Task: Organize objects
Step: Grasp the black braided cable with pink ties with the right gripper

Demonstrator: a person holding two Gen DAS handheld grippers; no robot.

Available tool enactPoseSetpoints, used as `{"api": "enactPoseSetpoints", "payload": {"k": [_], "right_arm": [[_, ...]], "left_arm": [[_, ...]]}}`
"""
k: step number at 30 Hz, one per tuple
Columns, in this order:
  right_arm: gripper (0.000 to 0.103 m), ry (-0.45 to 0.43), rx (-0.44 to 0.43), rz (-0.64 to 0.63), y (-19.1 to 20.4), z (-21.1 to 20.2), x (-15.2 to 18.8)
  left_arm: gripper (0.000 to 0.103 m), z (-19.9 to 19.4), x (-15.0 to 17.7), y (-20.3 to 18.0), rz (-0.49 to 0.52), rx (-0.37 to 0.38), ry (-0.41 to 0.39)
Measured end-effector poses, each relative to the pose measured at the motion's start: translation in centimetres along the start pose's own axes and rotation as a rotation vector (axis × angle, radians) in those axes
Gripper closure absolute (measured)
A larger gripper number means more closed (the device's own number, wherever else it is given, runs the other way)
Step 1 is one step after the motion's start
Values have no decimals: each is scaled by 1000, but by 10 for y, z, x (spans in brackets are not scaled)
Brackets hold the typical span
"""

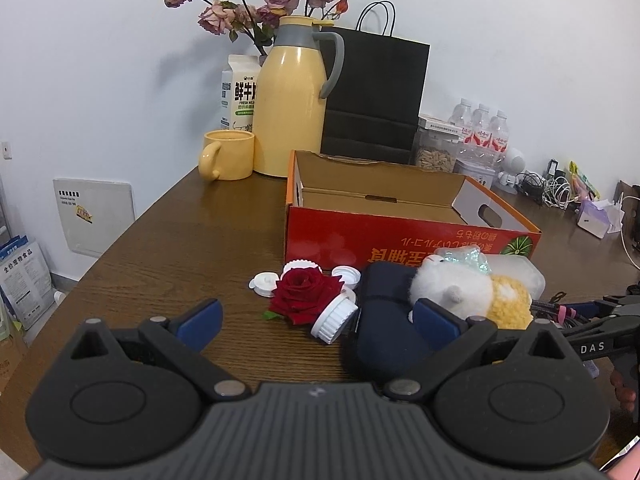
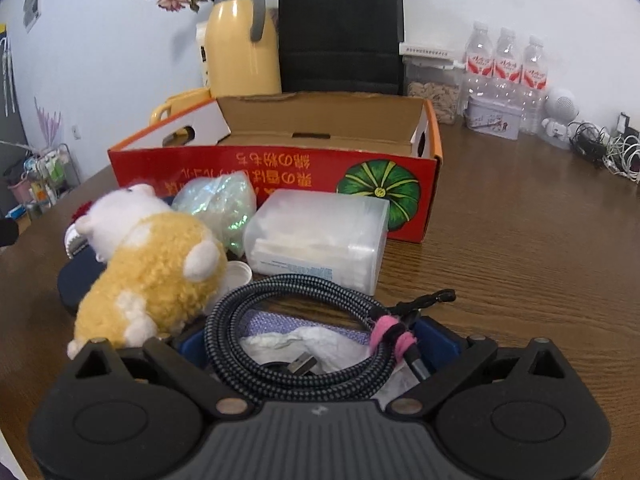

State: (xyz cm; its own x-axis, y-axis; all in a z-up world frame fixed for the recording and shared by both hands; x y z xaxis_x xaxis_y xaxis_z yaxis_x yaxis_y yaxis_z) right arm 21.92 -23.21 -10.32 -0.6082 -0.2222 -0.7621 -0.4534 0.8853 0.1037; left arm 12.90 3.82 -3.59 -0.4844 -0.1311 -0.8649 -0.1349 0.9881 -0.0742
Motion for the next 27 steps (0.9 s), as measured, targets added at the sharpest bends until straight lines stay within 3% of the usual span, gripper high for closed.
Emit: {"api": "enactPoseSetpoints", "payload": {"k": [3, 12, 27], "right_arm": [[12, -36, -5, 6, 2, -9, -1], [14, -118, 13, 12, 1, -31, -7], [14, -247, 66, 24, -15, -67, -19]], "left_arm": [[0, 0, 1, -3, 5, 3, 2], [0, 4, 2, -21, 28, 35, 16], [0, 25, 11, -110, 82, 186, 76]]}}
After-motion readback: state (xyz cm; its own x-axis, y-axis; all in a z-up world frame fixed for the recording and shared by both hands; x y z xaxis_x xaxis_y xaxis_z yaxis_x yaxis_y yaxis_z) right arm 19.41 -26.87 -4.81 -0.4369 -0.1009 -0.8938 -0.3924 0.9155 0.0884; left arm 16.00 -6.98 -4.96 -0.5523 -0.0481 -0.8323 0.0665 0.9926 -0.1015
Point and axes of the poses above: each gripper's, at about its wrist camera, not at the fingertips, and z roughly the way its jaws point, y to its left, x to its underside, the point moved 7 cm from there along z, roughly the way its jaws point, and after that the axes turned 4 degrees about -x, right-handed, at the moved point
